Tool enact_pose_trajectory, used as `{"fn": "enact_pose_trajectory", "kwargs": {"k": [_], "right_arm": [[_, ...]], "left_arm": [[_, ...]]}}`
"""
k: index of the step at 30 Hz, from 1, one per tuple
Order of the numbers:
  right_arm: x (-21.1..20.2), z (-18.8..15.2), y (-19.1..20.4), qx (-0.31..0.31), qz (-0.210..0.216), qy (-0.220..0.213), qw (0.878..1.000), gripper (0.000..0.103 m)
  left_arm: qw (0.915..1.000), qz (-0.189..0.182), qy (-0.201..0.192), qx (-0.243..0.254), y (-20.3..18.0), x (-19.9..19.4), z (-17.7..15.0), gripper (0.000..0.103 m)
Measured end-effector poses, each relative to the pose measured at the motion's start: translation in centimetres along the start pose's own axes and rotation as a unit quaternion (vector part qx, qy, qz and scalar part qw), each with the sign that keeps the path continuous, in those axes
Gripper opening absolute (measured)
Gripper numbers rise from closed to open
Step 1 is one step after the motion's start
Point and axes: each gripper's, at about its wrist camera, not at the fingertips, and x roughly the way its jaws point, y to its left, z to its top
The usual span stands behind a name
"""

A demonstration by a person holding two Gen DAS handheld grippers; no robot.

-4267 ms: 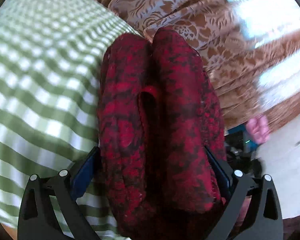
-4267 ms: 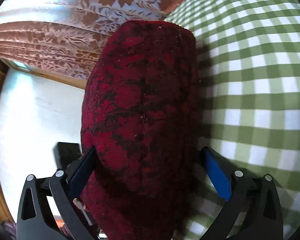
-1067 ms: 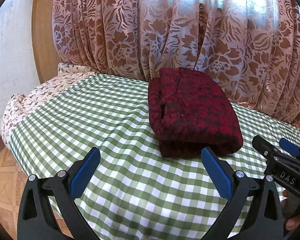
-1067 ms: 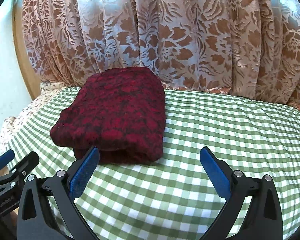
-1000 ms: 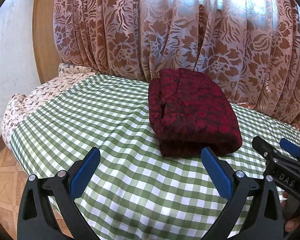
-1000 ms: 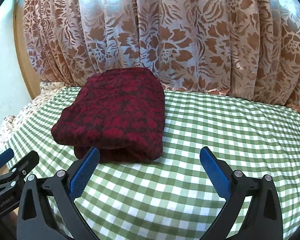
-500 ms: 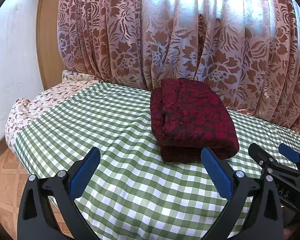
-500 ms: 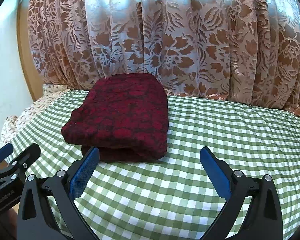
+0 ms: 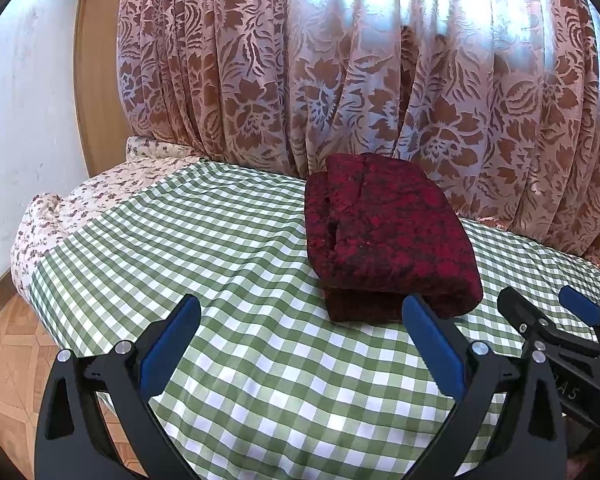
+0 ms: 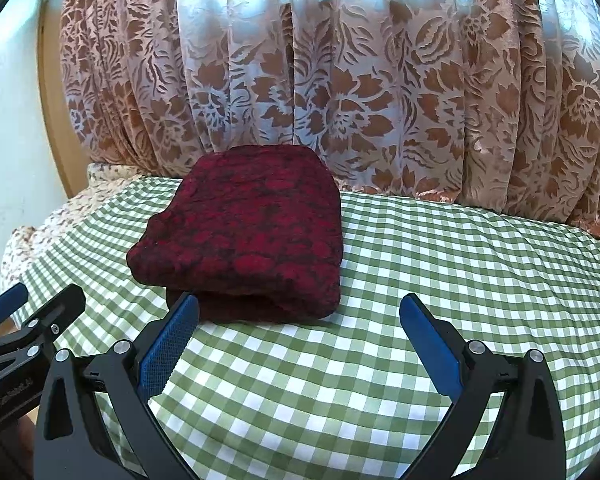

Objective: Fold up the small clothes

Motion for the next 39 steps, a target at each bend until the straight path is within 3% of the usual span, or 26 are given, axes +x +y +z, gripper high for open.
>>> {"fn": "enact_pose_trajectory", "kwargs": {"k": [30, 39], "right_arm": [[-0.1, -0.1, 0.4, -0.004, 0.002, 0.004, 1.000, 0.100], [0.0, -0.1, 0.3, -0.004, 0.005, 0.003, 1.000, 0.099]], "left_arm": [[0.9999, 0.004, -0.013, -0.008, 0.3, -0.8, 0.0, 0.100], [0.9996, 0.004, 0.004, -0.028, 1.2, -0.3, 0.1, 0.100]]}}
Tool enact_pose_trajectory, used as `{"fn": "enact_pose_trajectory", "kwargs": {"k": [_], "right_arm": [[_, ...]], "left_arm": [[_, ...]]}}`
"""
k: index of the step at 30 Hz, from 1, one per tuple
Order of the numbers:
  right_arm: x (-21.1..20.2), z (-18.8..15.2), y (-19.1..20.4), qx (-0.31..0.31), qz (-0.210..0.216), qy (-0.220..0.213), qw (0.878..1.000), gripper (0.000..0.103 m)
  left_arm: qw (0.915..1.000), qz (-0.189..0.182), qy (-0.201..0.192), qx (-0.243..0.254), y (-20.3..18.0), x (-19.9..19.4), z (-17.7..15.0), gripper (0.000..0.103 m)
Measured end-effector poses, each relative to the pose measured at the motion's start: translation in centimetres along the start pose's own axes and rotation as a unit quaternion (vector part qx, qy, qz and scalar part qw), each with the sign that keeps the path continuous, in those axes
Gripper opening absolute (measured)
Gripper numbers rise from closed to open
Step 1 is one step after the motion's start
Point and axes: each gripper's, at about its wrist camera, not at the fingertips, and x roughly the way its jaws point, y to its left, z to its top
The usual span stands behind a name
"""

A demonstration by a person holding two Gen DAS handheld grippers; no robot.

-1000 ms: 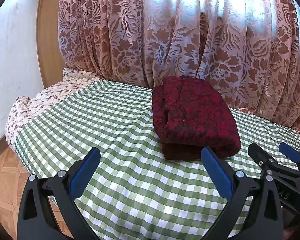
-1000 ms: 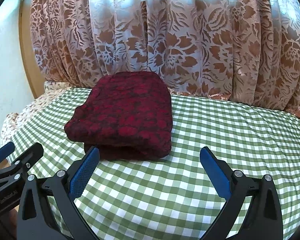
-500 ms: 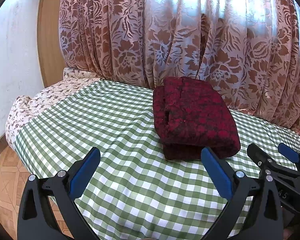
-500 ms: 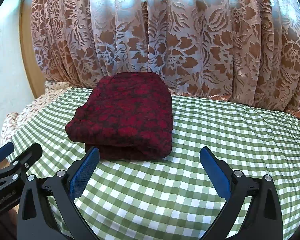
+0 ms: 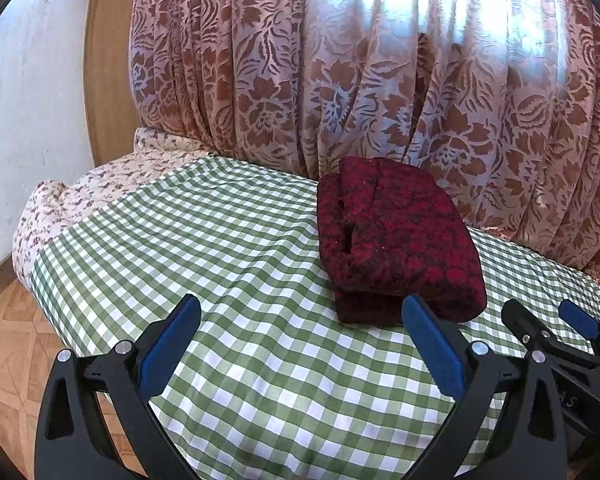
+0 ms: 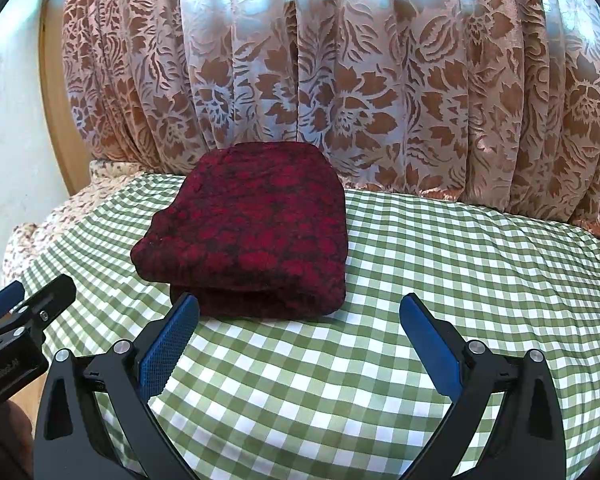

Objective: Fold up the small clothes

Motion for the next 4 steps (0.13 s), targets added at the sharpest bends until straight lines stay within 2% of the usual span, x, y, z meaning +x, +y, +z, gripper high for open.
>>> {"fn": "enact_pose_trajectory", "kwargs": {"k": [4], "right_arm": [[0.01, 0.02, -0.06, 0.000, 0.000, 0.000, 1.000, 0.099]], "left_arm": [[1.0000, 0.002, 0.002, 0.004, -0.11, 0.10, -0.12, 0.100]]}}
